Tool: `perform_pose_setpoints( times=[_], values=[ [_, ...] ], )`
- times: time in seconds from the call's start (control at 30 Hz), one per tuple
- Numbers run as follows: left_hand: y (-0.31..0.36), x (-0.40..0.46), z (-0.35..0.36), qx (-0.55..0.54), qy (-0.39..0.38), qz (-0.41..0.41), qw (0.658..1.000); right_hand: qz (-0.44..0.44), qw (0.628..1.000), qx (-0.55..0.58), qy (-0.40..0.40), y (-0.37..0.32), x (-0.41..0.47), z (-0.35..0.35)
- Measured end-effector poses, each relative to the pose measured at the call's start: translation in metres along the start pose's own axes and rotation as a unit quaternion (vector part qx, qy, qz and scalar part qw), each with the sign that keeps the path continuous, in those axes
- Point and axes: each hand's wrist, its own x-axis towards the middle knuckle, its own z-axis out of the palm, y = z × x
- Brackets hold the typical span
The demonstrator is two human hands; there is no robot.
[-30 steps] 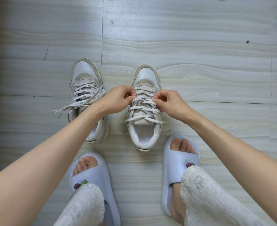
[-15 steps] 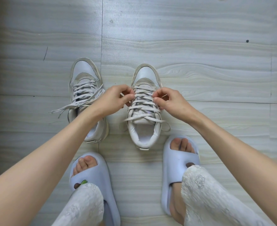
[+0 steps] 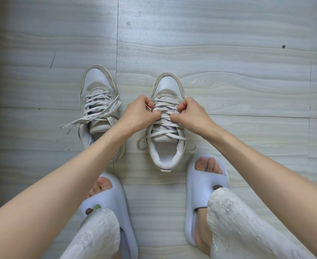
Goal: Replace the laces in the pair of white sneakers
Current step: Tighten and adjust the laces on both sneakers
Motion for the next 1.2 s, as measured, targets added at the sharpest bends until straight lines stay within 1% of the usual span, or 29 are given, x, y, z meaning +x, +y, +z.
perform_pose_setpoints(
  times=[0.07, 0.17, 0.33, 0.47, 0.53, 0.67, 0.73, 0.83, 0.9, 1.03, 1.2],
  values=[
    [0.002, -0.002, 0.001, 0.008, 0.013, -0.005, 1.000, 0.007, 1.000, -0.015, 0.015, -0.001, -0.001, 0.003],
    [0.003, -0.002, 0.000, 0.003, 0.024, 0.000, 1.000, 0.015, 0.999, 0.018, 0.026, -0.001, -0.002, 0.003],
    [0.000, -0.001, -0.004, -0.002, 0.001, 0.021, 1.000, 0.011, 0.999, 0.049, 0.005, 0.004, 0.002, -0.001],
    [-0.005, 0.000, -0.013, -0.135, -0.065, -0.004, 0.989, -0.001, 0.983, 0.179, -0.031, 0.016, 0.000, -0.008],
    [-0.009, 0.002, -0.015, -0.149, -0.074, 0.006, 0.986, -0.012, 0.981, 0.190, -0.027, 0.020, 0.001, -0.010],
    [-0.011, 0.010, -0.014, -0.072, -0.048, 0.050, 0.995, -0.039, 0.993, 0.107, 0.009, 0.019, 0.009, -0.006],
    [-0.009, 0.011, -0.015, -0.022, -0.044, 0.077, 0.996, -0.054, 0.996, 0.073, 0.012, 0.016, 0.010, -0.005],
    [-0.006, 0.010, -0.016, 0.069, -0.043, 0.127, 0.989, -0.083, 0.997, -0.008, 0.001, 0.012, 0.007, -0.005],
    [-0.005, 0.010, -0.016, 0.107, -0.040, 0.151, 0.982, -0.102, 0.994, -0.049, 0.000, 0.012, 0.007, -0.004],
    [-0.005, 0.009, -0.017, 0.119, -0.042, 0.163, 0.979, -0.119, 0.989, -0.082, 0.012, 0.015, 0.007, -0.006],
    [-0.009, 0.011, -0.015, 0.124, -0.040, 0.183, 0.974, -0.137, 0.987, -0.085, 0.018, 0.019, 0.005, -0.005]
  ],
)
